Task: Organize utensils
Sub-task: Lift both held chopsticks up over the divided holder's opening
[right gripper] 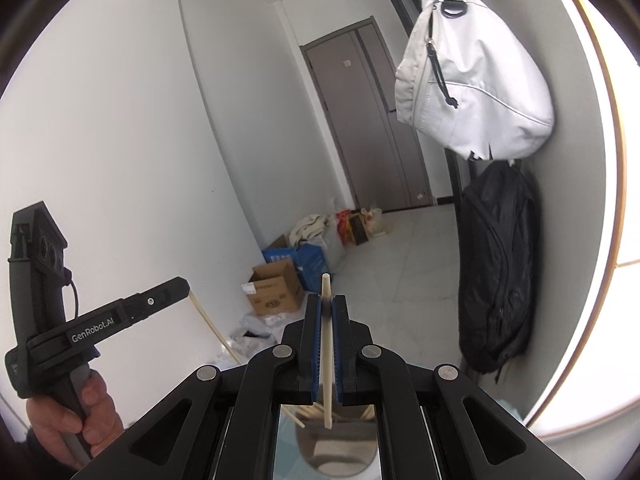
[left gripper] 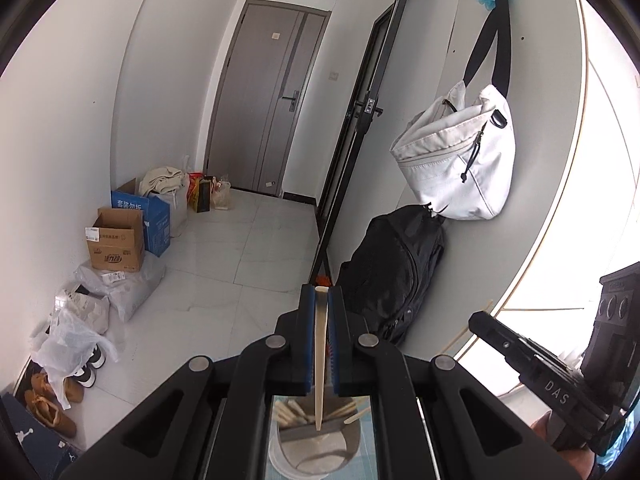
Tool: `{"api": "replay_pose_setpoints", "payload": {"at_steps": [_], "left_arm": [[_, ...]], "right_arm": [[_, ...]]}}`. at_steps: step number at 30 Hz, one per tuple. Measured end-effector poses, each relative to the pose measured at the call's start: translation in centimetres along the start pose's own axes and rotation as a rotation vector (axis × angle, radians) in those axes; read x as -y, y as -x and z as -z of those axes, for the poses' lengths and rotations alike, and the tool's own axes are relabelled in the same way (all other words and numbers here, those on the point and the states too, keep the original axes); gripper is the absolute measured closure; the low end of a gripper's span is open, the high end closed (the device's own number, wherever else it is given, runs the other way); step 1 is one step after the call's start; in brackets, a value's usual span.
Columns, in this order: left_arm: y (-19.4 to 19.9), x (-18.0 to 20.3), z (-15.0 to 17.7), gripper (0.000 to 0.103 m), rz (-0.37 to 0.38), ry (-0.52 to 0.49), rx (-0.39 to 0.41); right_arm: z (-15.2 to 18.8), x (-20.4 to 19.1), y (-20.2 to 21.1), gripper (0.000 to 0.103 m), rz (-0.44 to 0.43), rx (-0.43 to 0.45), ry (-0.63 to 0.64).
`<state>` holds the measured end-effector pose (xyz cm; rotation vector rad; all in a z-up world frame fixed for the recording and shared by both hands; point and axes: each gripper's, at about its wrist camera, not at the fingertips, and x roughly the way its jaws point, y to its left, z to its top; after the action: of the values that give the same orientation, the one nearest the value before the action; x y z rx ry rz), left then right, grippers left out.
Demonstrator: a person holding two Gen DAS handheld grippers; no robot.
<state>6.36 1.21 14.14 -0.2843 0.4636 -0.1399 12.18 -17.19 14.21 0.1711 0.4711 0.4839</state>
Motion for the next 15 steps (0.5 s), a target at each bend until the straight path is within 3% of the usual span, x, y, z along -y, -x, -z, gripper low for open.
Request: {"api": "replay_pose_setpoints", "payload": {"at_steps": [15], "left_arm": [[-6.5, -0.9, 2.7, 0.101, 0.017, 0.006, -0.117]], "right_arm": [[2.5, 2.5, -6.8, 0.098, 0.007, -0.131, 0.015]]}}
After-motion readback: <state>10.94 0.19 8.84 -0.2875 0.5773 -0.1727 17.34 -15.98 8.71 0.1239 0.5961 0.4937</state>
